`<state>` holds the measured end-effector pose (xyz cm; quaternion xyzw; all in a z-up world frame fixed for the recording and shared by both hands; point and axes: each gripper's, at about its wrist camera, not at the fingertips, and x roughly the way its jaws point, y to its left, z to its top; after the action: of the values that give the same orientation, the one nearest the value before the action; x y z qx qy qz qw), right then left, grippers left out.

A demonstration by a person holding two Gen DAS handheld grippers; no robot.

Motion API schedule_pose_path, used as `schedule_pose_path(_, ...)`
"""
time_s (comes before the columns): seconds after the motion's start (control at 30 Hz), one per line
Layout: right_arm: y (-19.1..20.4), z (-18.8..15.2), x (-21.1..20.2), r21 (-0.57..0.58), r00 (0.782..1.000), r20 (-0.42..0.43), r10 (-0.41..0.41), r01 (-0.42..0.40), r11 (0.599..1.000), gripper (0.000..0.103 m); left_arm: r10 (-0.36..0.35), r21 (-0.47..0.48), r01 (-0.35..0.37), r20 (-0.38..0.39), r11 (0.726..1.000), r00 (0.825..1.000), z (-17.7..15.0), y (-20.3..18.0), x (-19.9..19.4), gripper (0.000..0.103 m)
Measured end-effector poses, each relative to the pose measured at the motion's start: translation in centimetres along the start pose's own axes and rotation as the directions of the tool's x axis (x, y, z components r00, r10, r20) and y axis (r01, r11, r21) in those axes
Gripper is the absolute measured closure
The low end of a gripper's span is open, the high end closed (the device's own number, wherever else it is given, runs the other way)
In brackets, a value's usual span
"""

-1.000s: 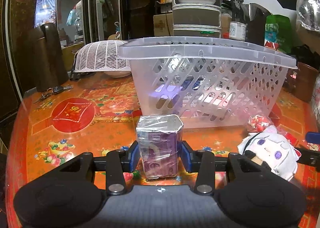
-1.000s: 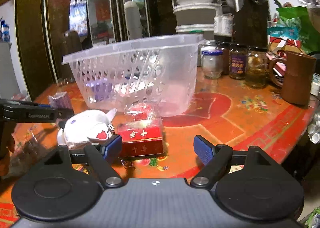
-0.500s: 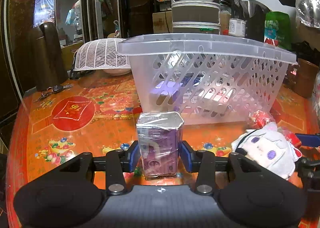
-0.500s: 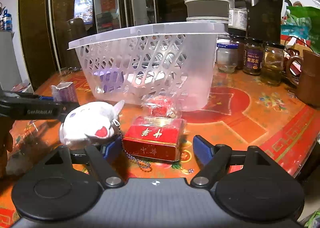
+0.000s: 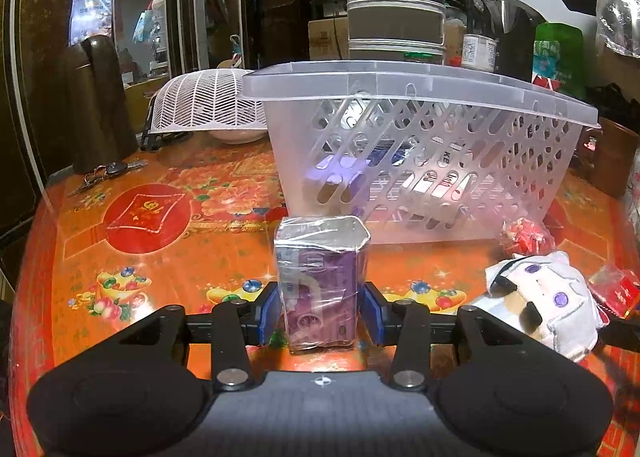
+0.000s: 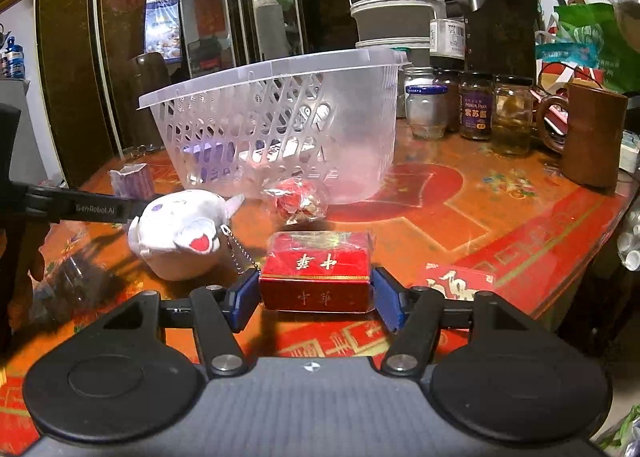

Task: Organize objects
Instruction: 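Lift and carry the purple box and red pack over the basket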

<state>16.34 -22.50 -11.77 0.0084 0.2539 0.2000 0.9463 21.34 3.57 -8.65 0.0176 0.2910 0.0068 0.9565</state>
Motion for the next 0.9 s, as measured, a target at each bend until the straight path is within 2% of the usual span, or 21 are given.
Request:
schedule_pose_path(0.1,0.0,-0.1,-0.1,-0.009,1.000,0.004,0.010,-0.010,1.000,0.028,0.000,-0.004,0.000,-0.001,1.000,1.000,0.0,0.1,0.0,0.056)
schedule_pose_path(0.33,-1.2,-0.3,-0.5,0.050,0.998,0.024,0.054,-0.055,0.997,0.027,-0.002,-0.008,0.002,-0.007,1.000,1.000,0.1,0.2,0.2,0.056)
schedule_pose_path(0.43,-0.9,-0.2,-0.2,0.023,1.000,0.020,0.020,-0.020,1.000,0.029,-0.004,-0.007,0.004,-0.010,1.000,1.000,0.1,0.2,0.3,0.056)
schedule_pose_path(0.53,-0.3,-0.2,0.2,-0.008,1.000,0.024,-0.015,0.015,1.000,0.040,-0.003,-0.010,0.003,-0.012,1.000,1.000,0.1,0.2,0.3,0.056)
schedule_pose_path(0.63,0.2,-0.4,0.1,-0.040,0.999,0.032,-0.040,0.042,0.998,0.041,-0.005,-0.012,0.005,-0.013,1.000,1.000,0.0,0.2,0.2,0.059)
schedule_pose_path(0.73,0.1,-0.4,-0.2,-0.028,0.998,0.036,-0.042,0.043,0.999,0.042,-0.003,-0.006,0.003,0.010,1.000,1.000,-0.2,0.0,-0.5,0.060)
schedule_pose_path(0.9,0.5,0.2,-2.1,-0.038,0.997,0.069,-0.032,0.035,0.999,0.042,-0.015,-0.053,0.018,0.069,0.998,0.998,-0.3,0.5,-3.1,0.060)
